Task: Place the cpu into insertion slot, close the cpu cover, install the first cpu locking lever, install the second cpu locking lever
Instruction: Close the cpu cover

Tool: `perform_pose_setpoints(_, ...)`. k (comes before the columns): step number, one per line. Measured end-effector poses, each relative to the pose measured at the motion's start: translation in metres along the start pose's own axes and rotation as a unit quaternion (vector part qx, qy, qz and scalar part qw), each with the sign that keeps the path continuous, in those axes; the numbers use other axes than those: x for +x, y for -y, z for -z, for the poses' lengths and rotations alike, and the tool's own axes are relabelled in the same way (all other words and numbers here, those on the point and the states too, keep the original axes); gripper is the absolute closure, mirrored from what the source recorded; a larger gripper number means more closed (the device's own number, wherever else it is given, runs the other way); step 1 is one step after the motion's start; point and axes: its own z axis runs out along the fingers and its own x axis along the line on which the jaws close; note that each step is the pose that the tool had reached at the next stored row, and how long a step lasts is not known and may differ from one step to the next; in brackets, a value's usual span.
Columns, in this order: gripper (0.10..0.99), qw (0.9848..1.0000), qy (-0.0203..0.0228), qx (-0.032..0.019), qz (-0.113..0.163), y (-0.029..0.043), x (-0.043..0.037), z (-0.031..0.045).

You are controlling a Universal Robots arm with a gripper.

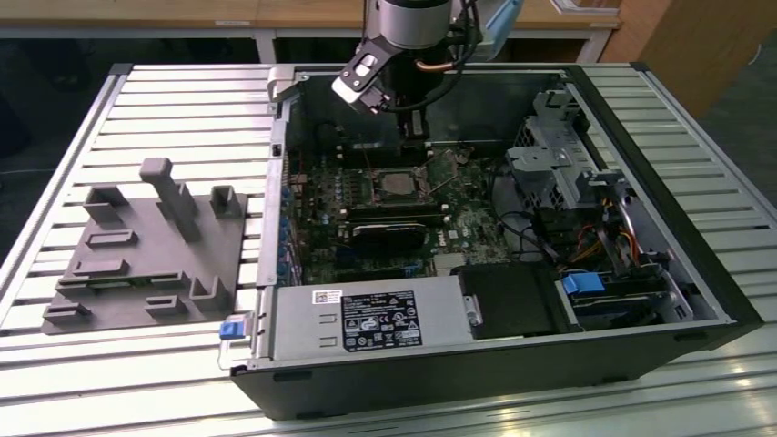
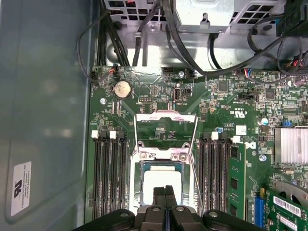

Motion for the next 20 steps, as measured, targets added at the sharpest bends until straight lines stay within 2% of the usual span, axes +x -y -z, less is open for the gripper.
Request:
perform_pose_setpoints(12,0.98,1.0,-0.0007,0.0,0.0,-0.0053,-0.0001,-0.0003)
perform_pose_setpoints(20,0.98,1.0,-0.0029,0.0023,0.0,-0.0134,-0.0001,-0.0003)
